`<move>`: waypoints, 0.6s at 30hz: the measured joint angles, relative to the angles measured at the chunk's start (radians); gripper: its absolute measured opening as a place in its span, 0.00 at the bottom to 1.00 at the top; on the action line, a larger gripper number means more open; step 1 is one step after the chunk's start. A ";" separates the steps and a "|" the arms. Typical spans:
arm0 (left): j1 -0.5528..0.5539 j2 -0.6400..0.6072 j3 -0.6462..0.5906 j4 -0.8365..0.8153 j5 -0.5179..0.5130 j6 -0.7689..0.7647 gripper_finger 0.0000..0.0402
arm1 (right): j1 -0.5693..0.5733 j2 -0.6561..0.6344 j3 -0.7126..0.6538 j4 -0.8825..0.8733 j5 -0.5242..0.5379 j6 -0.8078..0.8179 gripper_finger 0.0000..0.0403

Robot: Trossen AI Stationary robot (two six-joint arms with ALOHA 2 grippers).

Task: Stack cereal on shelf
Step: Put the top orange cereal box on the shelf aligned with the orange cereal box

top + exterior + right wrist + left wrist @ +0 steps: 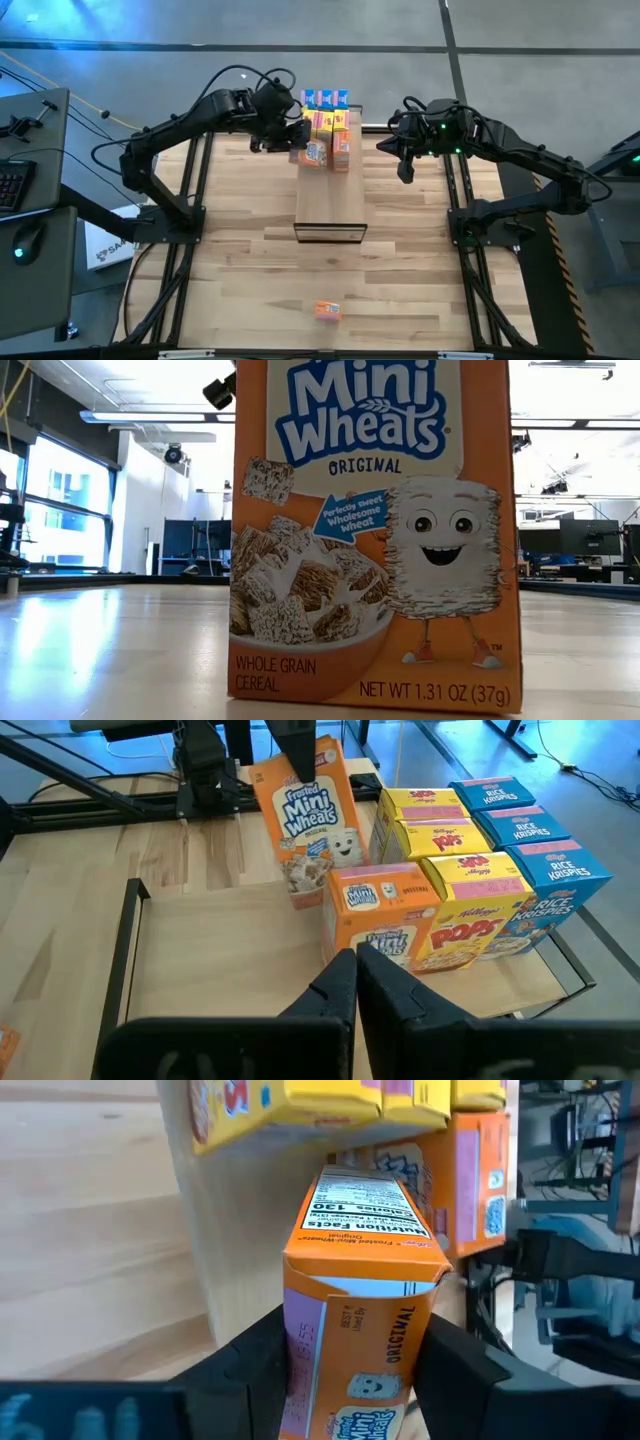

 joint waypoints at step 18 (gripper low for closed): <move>-0.011 0.040 -0.001 0.007 -0.049 0.036 0.60 | 0.000 0.000 0.000 0.030 0.000 0.000 0.00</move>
